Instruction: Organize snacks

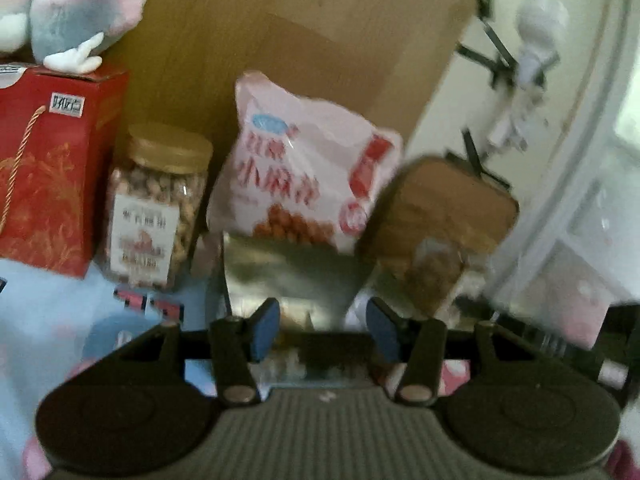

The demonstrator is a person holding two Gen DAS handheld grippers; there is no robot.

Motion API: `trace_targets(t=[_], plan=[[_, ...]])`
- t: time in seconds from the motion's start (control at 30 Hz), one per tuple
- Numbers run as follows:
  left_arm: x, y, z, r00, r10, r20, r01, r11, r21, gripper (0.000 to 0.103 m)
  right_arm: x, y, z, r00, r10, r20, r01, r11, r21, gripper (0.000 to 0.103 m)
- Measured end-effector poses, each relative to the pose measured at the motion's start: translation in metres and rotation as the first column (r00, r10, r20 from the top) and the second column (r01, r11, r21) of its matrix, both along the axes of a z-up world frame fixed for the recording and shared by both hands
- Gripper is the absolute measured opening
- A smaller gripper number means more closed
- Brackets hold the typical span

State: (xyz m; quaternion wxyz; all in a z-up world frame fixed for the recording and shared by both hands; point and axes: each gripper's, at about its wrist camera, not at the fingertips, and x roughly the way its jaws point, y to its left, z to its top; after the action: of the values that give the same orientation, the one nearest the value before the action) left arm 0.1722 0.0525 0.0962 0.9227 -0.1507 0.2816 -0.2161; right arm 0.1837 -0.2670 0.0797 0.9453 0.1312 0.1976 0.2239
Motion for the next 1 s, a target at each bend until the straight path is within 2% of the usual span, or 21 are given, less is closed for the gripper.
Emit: trace_targets(t=[0.07,0.13,0.23,0.37,0.43,0.47,0.5,0.53,0.57,0.63,0.67,0.77,0.9,1.0], plan=[[-0.015,-0.010,-0.010,0.999,-0.029,-0.030,0.030,0.999,0.024,0.049,-0.014,-0.025,-0.004,0.999,-0.047,-0.005,0.047,0.999,0.010,0.053],[-0.026,-0.019,-0.021,0.996,-0.055,-0.066,0.056,0.998,0.020,0.049,-0.020,-0.035,-0.015,0.997,-0.055,-0.047,0.054,0.998,-0.025,0.053],[-0.049,-0.024,-0.036,0.992,-0.089,-0.090,0.090,0.996,0.004,0.049,-0.019,-0.030,-0.037,0.989,-0.063,-0.134,0.049,0.993,-0.105,0.054],[-0.079,-0.009,-0.044,0.991,-0.094,-0.094,0.094,0.996,-0.006,0.049,-0.005,-0.018,-0.057,0.980,-0.062,-0.187,0.035,0.989,-0.144,0.057],[-0.091,0.002,-0.045,0.992,-0.072,-0.103,0.072,0.997,0.000,0.050,0.007,-0.012,-0.066,0.974,-0.070,-0.215,0.036,0.987,-0.158,0.063],[-0.096,0.006,-0.044,0.993,-0.060,-0.104,0.060,0.998,0.004,0.051,0.010,-0.012,-0.070,0.970,-0.067,-0.235,0.034,0.989,-0.144,0.066],[-0.100,0.010,-0.044,0.994,-0.046,-0.104,0.047,0.999,0.008,0.053,0.015,-0.013,-0.074,0.964,-0.058,-0.261,0.030,0.993,-0.111,0.073],[-0.104,0.014,-0.044,0.994,-0.035,-0.103,0.036,0.999,0.011,0.053,0.020,-0.013,-0.077,0.957,-0.052,-0.284,0.027,0.996,-0.089,0.073],[-0.107,0.018,-0.044,0.994,-0.024,-0.104,0.025,1.000,0.013,0.053,0.022,-0.012,-0.078,0.957,-0.053,-0.286,0.032,0.996,-0.078,0.073],[-0.111,0.023,-0.045,0.994,-0.010,-0.108,0.011,1.000,0.009,0.053,0.022,-0.011,-0.077,0.955,-0.022,-0.295,0.007,0.999,-0.050,0.057],[-0.112,0.025,-0.046,0.994,-0.004,-0.113,0.004,1.000,0.005,0.053,0.021,-0.010,-0.076,0.953,-0.013,-0.303,0.001,0.999,-0.040,0.057],[-0.115,0.032,-0.050,0.992,0.012,-0.124,-0.014,1.000,-0.013,0.053,0.006,-0.001,-0.069,0.967,-0.021,-0.254,0.000,0.997,-0.083,0.054],[-0.124,0.039,-0.052,0.991,0.026,-0.132,-0.032,0.999,-0.038,0.053,-0.029,0.003,-0.040,0.992,-0.001,-0.124,-0.007,0.997,-0.071,0.054],[-0.132,0.050,-0.051,0.992,0.030,-0.126,-0.040,0.996,-0.075,0.053,-0.061,0.016,-0.015,0.994,0.105,-0.029,-0.107,0.993,-0.054,0.054]])
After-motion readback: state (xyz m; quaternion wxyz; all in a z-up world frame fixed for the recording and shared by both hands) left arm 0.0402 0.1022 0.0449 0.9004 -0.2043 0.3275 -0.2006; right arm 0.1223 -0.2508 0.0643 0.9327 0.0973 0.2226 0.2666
